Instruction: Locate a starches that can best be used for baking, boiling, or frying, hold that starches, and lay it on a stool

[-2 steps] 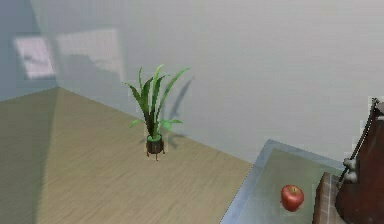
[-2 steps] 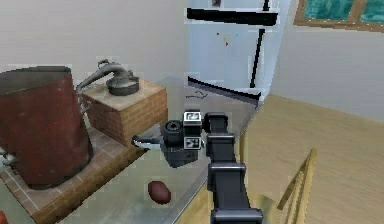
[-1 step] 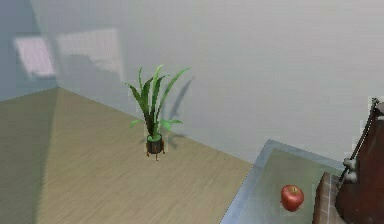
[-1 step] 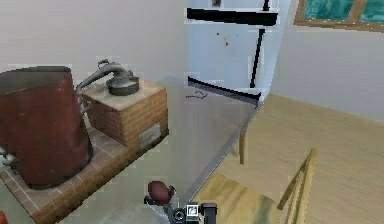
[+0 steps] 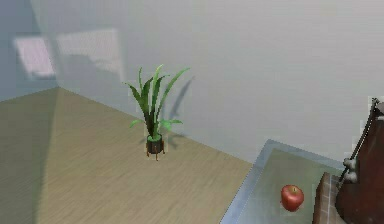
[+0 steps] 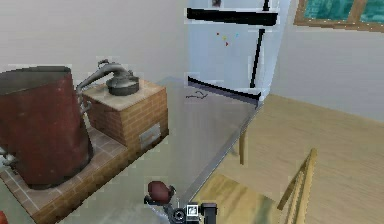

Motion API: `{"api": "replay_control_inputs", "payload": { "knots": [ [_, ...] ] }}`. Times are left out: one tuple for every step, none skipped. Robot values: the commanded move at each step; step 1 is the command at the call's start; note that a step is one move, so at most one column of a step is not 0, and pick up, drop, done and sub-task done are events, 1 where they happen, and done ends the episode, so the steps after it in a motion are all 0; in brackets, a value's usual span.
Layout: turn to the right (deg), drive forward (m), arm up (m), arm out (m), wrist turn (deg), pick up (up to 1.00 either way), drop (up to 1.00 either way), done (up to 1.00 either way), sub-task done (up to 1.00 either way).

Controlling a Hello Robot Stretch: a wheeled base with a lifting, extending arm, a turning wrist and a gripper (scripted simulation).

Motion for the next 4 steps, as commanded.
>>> {"api": "replay_control_inputs", "payload": {
  "knots": [
    [0.0, 0.0, 0.1, 0.0, 0.0, 0.0, 0.0, 0.0, 0.0],
    [0.0, 0.0, 0.28, 0.0, 0.0, 0.0, 0.0, 0.0, 0.0],
    [0.0, 0.0, 0.0, 0.0, -45.0, 0.0, 0.0, 0.0, 0.0],
    [0.0, 0.0, 0.0, 0.0, -45.0, 0.0, 0.0, 0.0, 0.0]
  ]
}}
